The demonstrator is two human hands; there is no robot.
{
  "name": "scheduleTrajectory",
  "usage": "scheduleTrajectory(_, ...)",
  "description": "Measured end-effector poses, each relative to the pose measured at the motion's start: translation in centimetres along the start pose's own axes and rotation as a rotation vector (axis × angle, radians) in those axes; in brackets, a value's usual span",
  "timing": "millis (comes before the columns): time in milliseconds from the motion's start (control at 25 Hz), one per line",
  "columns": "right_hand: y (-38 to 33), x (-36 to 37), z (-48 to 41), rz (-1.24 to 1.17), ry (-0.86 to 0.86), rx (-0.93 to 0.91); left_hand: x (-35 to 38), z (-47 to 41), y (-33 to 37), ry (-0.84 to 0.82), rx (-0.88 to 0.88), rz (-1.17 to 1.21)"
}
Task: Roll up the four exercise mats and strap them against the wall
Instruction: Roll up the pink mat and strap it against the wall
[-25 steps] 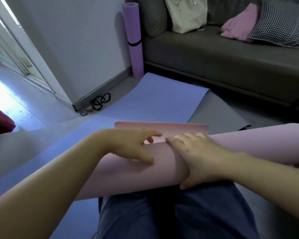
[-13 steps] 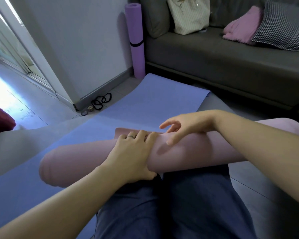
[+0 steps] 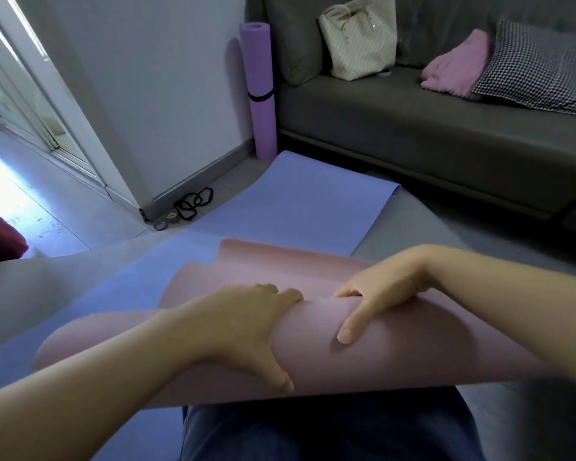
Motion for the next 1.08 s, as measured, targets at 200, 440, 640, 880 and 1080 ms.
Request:
scheduleTrajectory(200, -1.2, -0.2, 3.2, 0.220, 0.343, -0.157, -0.2, -3.0, -2.0, -0.345, -0.071, 0.232)
scheduleTrajectory(440, -2.2, 4.0, 0.9, 0.686, 0.691, -0.095, -0.1, -5.7, -3.7, -0.596, -0.122, 0.478)
scheduleTrajectory(640, -2.0, 0.9, -0.4, 0.565, 0.719, -0.124, -2.6, -4.4, -4.1, -0.202, -0.129, 0.282)
scheduleTrajectory(880, -1.7, -3.9, -3.7, 0.104, 0.273, -0.091, -1.2, -3.5, -2.0, -0.055, -0.114, -0.105)
scheduleTrajectory(1080, -1.5, -4.2, -2.4, 0.199, 0.500, -0.111, -0.7, -5.7, -2.9, 0.054, -0.149, -0.101)
Point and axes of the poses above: each hand's wrist, its own z-axis away from the middle knuckle, its own x-axis out of the palm, y = z × x, the point moved 5 cm from there along -z, towards the middle knuckle, and after that the axes turned 1 degree about -z, right-handed, at the moved point
